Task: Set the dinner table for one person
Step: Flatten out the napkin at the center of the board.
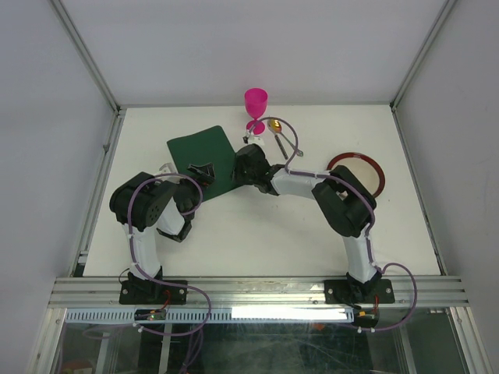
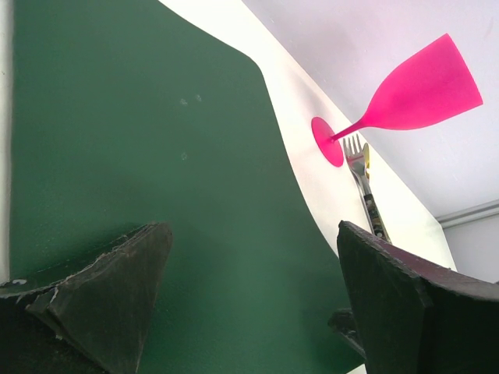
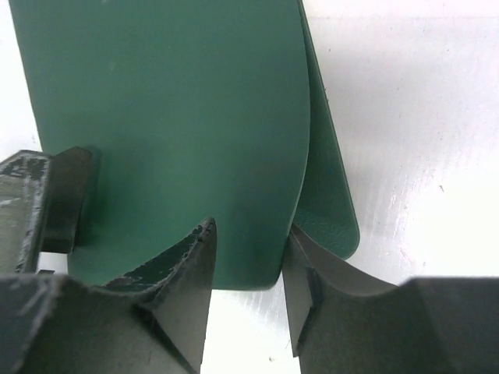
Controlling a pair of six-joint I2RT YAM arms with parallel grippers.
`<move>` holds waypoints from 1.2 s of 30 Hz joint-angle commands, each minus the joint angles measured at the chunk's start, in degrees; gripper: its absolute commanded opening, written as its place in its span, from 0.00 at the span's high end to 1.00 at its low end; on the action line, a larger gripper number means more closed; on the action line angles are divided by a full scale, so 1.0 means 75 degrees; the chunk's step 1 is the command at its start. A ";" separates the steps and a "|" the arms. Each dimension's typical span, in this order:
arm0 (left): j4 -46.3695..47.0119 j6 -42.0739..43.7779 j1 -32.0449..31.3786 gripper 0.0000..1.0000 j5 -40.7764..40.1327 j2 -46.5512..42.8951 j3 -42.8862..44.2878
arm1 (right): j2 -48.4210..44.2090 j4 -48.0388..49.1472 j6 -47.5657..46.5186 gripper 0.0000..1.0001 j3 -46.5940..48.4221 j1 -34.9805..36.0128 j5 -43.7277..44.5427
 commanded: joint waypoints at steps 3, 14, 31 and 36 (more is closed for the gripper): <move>0.1771 -0.0454 0.0065 0.07 0.0307 0.0463 -0.0210 | 0.0313 0.0909 0.0185 0.67 0.0138 -0.0057 -0.0305; 0.1808 -0.0426 0.0081 0.07 0.0379 0.0515 -0.0152 | 0.0089 0.0943 -0.0056 1.00 0.0029 -0.0122 -0.0128; -0.5503 0.1450 0.0082 0.03 0.0079 -0.6243 0.0750 | -0.1867 0.0805 -0.0529 1.00 -0.1054 -0.0083 0.0066; -0.8276 0.2081 0.0083 0.01 -0.0387 -0.7872 0.1424 | -0.2038 0.0341 -0.0893 1.00 -0.0537 0.0210 -0.0257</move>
